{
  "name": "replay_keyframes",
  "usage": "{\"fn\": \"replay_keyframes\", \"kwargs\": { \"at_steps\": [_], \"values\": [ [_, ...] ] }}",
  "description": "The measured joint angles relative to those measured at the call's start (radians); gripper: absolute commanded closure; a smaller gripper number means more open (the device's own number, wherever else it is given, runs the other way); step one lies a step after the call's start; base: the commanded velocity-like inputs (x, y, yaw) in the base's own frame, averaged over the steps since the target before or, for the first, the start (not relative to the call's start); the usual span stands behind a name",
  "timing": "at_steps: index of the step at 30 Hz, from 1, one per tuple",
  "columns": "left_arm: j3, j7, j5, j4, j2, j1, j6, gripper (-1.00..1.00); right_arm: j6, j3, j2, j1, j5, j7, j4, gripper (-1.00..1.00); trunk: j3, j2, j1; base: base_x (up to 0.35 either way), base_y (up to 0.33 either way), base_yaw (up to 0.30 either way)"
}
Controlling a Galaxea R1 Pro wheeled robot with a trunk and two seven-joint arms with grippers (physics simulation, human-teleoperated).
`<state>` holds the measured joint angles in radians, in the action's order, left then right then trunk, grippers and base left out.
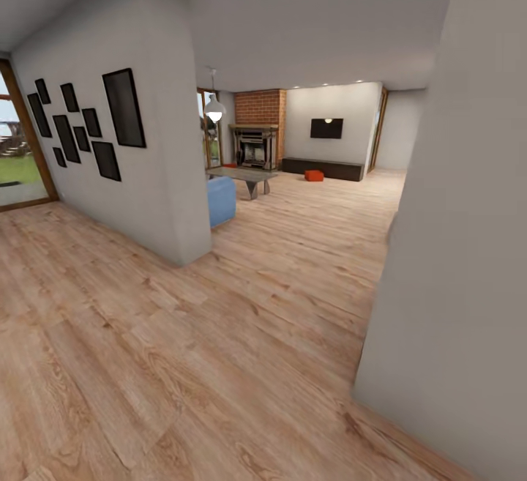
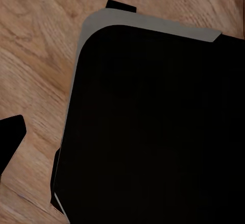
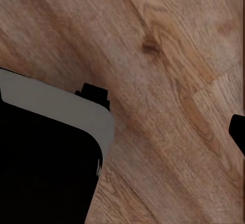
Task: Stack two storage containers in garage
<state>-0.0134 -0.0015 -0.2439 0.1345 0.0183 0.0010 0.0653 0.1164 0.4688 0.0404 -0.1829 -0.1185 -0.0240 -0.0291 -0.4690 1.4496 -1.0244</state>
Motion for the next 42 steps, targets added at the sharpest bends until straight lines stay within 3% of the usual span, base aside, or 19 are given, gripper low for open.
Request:
{"fn": "replay_keyframes", "kwargs": {
  "at_steps": [42],
  "values": [
    [0.001, -0.001, 0.0, 0.0, 0.001, 0.0, 0.003, -1.0, 0.0, 0.003, 0.0, 0.0, 0.0, 0.002, 0.0, -1.0, 0.0, 0.0, 0.0, 0.324, 0.125, 0.0]
  ]
}}
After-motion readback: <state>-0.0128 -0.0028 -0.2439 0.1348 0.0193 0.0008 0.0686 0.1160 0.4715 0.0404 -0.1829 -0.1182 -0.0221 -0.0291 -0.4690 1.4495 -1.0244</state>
